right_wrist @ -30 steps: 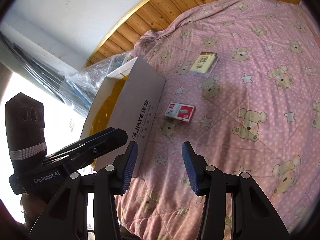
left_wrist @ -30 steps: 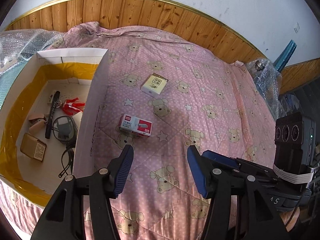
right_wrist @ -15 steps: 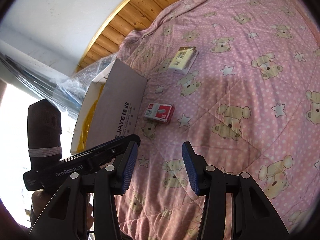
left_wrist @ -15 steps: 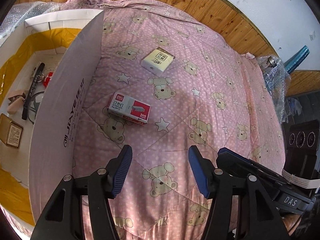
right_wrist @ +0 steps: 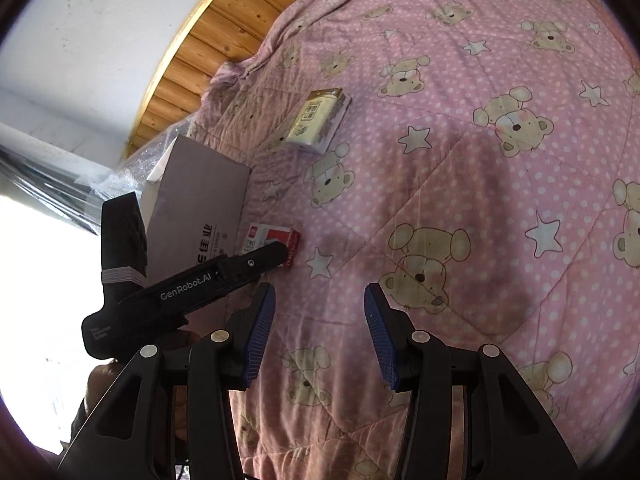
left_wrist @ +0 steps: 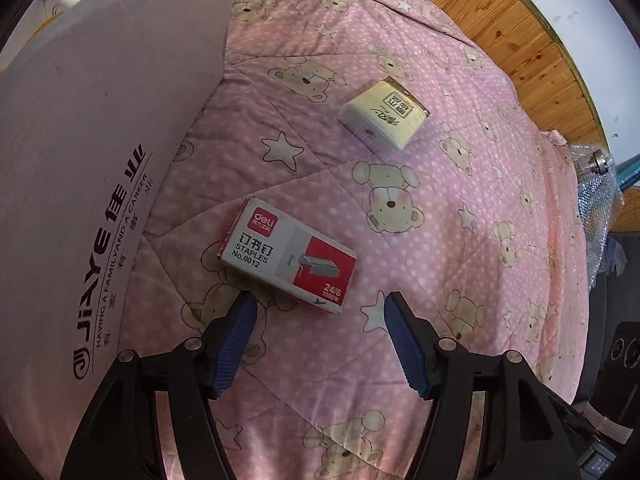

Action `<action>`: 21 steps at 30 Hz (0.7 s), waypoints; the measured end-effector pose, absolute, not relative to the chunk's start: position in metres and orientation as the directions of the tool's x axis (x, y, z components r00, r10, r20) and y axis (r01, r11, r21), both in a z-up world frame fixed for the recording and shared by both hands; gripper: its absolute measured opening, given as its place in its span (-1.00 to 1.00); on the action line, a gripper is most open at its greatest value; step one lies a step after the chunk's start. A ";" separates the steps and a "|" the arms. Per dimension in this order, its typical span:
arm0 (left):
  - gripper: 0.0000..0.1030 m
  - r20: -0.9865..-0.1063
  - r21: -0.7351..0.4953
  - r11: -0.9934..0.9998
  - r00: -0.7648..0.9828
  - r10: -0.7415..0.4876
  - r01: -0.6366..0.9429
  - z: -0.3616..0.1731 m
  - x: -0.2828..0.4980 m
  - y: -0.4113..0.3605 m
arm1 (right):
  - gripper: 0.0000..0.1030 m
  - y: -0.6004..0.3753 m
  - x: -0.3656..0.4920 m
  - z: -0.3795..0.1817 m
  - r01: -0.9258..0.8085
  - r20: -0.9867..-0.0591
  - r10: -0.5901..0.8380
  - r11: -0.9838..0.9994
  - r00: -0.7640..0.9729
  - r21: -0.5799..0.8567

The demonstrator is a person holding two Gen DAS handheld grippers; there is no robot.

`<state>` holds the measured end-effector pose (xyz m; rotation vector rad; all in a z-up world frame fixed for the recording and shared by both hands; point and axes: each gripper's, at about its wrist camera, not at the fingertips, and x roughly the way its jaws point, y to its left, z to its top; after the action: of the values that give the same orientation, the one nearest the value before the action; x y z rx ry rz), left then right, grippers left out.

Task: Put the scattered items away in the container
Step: 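Grasp the red-and-white staples box with the left tool while the right tool grasps the yellow tissue pack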

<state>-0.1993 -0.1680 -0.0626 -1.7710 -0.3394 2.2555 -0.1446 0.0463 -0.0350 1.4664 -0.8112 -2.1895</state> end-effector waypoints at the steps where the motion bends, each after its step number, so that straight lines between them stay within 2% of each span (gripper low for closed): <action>1: 0.30 -0.916 -0.326 -0.944 -0.230 0.328 -0.047 -0.065 -0.202 -0.169 | -0.04 0.046 -0.150 -0.036 -0.001 -0.707 -0.598 -0.763 -0.379 0.646; 6: 0.39 -0.910 -0.322 -0.945 -0.257 0.325 -0.054 -0.069 -0.212 -0.170 | -0.04 0.039 -0.182 -0.034 0.034 -0.719 -0.586 -0.783 -0.374 0.621; 11: 0.39 -0.912 -0.278 -0.957 -0.292 0.290 -0.082 -0.069 -0.222 -0.163 | -0.02 0.030 -0.224 -0.024 0.064 -0.716 -0.571 -0.798 -0.402 0.600; 17: 0.43 -0.908 -0.245 -0.964 -0.325 0.267 -0.108 -0.069 -0.231 -0.157 | 0.09 0.011 -0.276 -0.025 0.071 -0.731 -0.536 -0.823 -0.423 0.563; 21: 0.43 -0.901 -0.249 -0.963 -0.339 0.271 -0.108 -0.070 -0.232 -0.160 | 0.15 -0.005 -0.307 -0.039 0.046 -0.776 -0.477 -0.862 -0.413 0.505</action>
<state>-0.2324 -0.1604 -0.0698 -1.6487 -0.2114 2.3867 -0.3069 -0.0046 -0.0390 1.4777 -0.5938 -2.3262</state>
